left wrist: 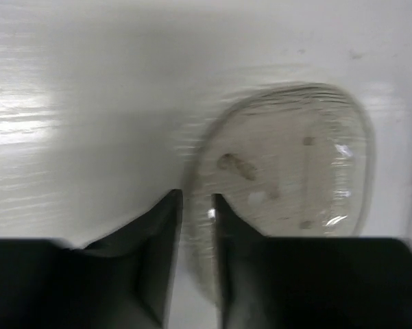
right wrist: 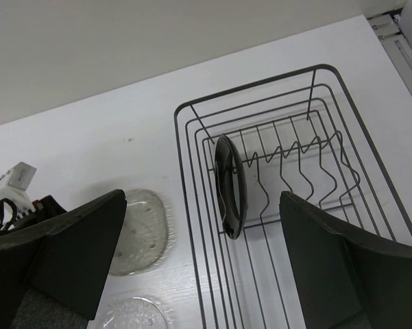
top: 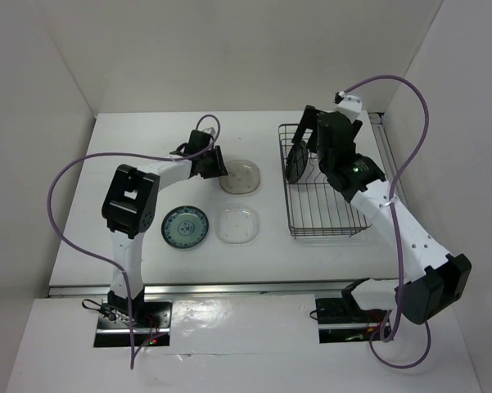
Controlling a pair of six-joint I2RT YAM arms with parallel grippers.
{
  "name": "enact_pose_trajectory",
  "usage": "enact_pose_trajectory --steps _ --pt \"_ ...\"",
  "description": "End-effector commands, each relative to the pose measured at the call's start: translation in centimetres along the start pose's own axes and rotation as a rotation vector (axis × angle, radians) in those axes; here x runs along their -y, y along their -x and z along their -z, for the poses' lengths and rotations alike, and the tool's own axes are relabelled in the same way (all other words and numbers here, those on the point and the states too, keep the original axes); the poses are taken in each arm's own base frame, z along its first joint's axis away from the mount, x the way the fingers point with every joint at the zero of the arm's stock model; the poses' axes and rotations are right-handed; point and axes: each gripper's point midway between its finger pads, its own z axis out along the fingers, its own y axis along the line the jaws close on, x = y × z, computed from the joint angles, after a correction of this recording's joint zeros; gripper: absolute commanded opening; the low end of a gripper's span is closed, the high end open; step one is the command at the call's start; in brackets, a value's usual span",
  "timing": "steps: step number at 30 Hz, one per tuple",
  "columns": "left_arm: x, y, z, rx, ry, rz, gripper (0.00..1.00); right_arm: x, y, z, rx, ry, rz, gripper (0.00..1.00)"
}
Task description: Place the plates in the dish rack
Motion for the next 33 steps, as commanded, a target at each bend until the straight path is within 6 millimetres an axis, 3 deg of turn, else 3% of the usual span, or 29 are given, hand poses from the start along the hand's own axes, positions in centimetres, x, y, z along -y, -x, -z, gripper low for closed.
enact_pose_trajectory --steps 1,5,9,10,11,12,13,14,15,16,18,20,23,27,29,33 --pt "-0.8 -0.6 -0.7 -0.021 0.048 -0.035 0.31 -1.0 2.0 1.9 0.035 0.054 -0.028 1.00" --pt "-0.8 -0.6 -0.9 -0.035 0.055 -0.033 0.03 -1.0 1.7 2.0 0.032 0.067 -0.029 1.00" --pt "-0.8 -0.5 -0.9 -0.053 0.065 -0.041 0.00 -2.7 1.8 2.4 0.032 0.170 -0.011 1.00" --pt "-0.4 0.1 -0.4 -0.039 0.057 -0.043 0.00 -3.1 0.6 2.0 0.008 0.216 0.018 1.00" --pt "0.3 1.6 1.2 -0.004 0.034 -0.040 0.00 -5.4 0.2 2.5 -0.010 0.368 0.030 1.00" --pt "0.0 1.8 2.1 0.009 0.017 -0.032 0.00 -6.6 -0.5 2.9 -0.026 0.451 0.053 1.00" --pt "0.9 2.1 3.4 0.022 -0.044 -0.032 0.00 -6.9 -1.9 2.8 -0.054 0.498 0.074 1.00" --pt "2.3 4.0 4.8 0.108 -0.117 -0.047 0.00 -7.9 -2.7 3.4 -0.077 0.578 0.090 1.00" --pt "3.4 4.4 6.4 0.145 -0.172 -0.061 0.00 -8.2 -2.9 3.4 -0.068 0.599 0.097 1.00" --pt "4.7 4.2 9.4 0.172 -0.269 -0.081 0.00 -7.9 -3.7 3.2 -0.082 0.594 0.110 1.00" --pt "7.3 5.4 12.2 0.275 -0.409 -0.147 0.00 -7.8 -3.8 3.1 -0.083 0.602 0.108 1.00" --pt "9.3 5.2 14.6 0.288 -0.518 -0.200 0.00 -8.1 -4.5 2.4 -0.101 0.622 0.124 1.00" --pt "11.1 4.8 16.5 0.306 -0.637 -0.236 0.00 -8.3 -5.8 2.4 -0.134 0.664 0.136 1.00" --pt "12.0 4.4 17.9 0.321 -0.738 -0.231 0.00 -8.4 -6.5 2.2 -0.150 0.675 0.139 1.00" --pt "12.2 4.2 18.4 0.317 -0.779 -0.204 0.00 -8.4 -7.9 2.0 -0.192 0.686 0.145 0.97" --pt "13.0 4.1 19.3 0.329 -0.844 -0.192 0.00 -8.6 -8.3 2.0 -0.211 0.692 0.128 0.88"
